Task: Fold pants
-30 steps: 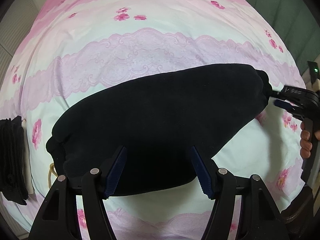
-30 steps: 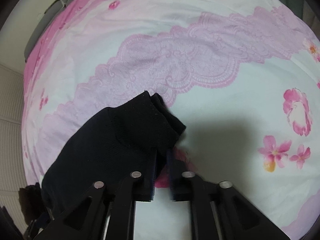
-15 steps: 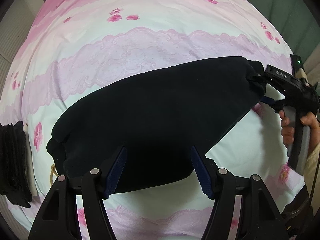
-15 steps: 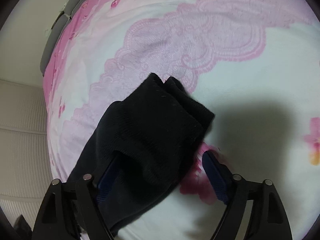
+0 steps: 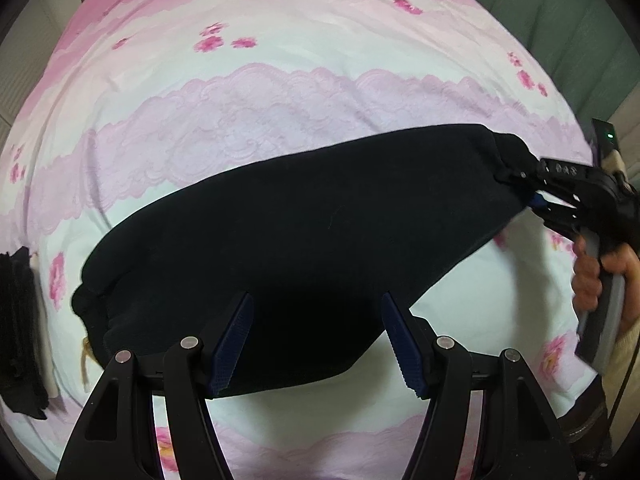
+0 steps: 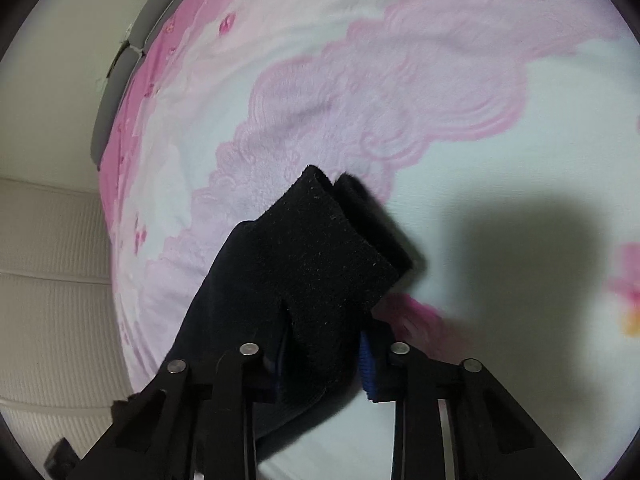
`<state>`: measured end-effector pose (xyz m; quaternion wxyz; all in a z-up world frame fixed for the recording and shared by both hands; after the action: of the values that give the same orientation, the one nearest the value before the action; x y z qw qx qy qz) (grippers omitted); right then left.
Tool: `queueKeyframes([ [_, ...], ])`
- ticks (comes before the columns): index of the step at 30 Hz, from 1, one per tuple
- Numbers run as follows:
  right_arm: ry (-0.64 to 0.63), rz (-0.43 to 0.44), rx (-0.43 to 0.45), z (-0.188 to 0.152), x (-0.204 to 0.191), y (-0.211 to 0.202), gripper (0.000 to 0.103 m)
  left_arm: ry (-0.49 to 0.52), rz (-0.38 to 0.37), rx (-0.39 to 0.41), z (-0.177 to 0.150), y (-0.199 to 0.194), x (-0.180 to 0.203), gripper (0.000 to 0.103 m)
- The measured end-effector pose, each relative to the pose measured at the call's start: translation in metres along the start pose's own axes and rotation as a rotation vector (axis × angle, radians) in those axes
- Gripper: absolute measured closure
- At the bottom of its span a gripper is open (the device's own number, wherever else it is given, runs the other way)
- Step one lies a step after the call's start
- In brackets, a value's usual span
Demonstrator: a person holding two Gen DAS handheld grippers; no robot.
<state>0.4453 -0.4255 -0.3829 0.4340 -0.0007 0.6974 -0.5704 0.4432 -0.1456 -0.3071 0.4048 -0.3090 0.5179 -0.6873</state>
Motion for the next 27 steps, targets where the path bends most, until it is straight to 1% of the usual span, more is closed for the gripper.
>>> queueKeyframes([
  [3, -0.088, -0.060, 0.041, -0.010, -0.015, -0.022, 0.077, 0.015, -0.035, 0.006, 0.001, 0.001, 0.009, 0.038],
  [5, -0.121, -0.068, 0.061, -0.017, -0.020, -0.039, 0.077, 0.038, -0.057, 0.018, 0.001, 0.001, 0.019, 0.038],
  [6, -0.130, -0.063, 0.068, -0.018, -0.022, -0.044, 0.077, 0.044, -0.060, 0.024, 0.001, 0.002, 0.022, 0.040],
  [8, -0.148, -0.054, 0.082, -0.020, -0.029, -0.054, 0.077, 0.044, -0.070, 0.015, -0.001, 0.009, 0.026, 0.050],
  [9, -0.152, -0.052, 0.084, -0.019, -0.032, -0.057, 0.077, 0.039, -0.080, -0.004, -0.002, 0.016, 0.027, 0.059],
  [10, -0.155, -0.050, 0.085, -0.019, -0.034, -0.059, 0.077, 0.032, -0.094, -0.021, -0.003, 0.023, 0.028, 0.063],
  [11, -0.162, -0.046, 0.084, -0.019, -0.035, -0.061, 0.077, 0.015, -0.119, -0.036, -0.005, 0.031, 0.027, 0.064],
  [14, -0.160, -0.044, 0.086, -0.018, -0.035, -0.066, 0.077, -0.028, -0.151, -0.046, -0.008, 0.044, 0.026, 0.065],
  [16, -0.162, -0.051, 0.086, -0.019, -0.036, -0.066, 0.077, -0.039, -0.167, -0.051, -0.008, 0.049, 0.026, 0.067],
  [18, -0.167, -0.053, 0.090, -0.021, -0.038, -0.068, 0.077, -0.031, -0.167, -0.058, -0.007, 0.055, 0.026, 0.067],
  [24, -0.169, -0.051, 0.087, -0.026, -0.041, -0.069, 0.077, 0.042, -0.148, -0.083, -0.005, 0.067, 0.035, 0.068],
  [27, -0.183, -0.061, 0.088, -0.029, -0.046, -0.071, 0.077, 0.059, -0.165, -0.104, 0.000, 0.061, 0.033, 0.068],
])
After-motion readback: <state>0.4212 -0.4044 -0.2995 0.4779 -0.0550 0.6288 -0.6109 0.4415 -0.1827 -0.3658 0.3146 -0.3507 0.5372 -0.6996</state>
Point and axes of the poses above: each gripper's, at about its wrist camera, not at the fingertips, and y roughly the way its jaws point, x to its right, z to its top, the point moved 2 cm from there along y, roughly the way its jaws point, and after that the axes turned 10 degrees about y, right-handed, at the moved point
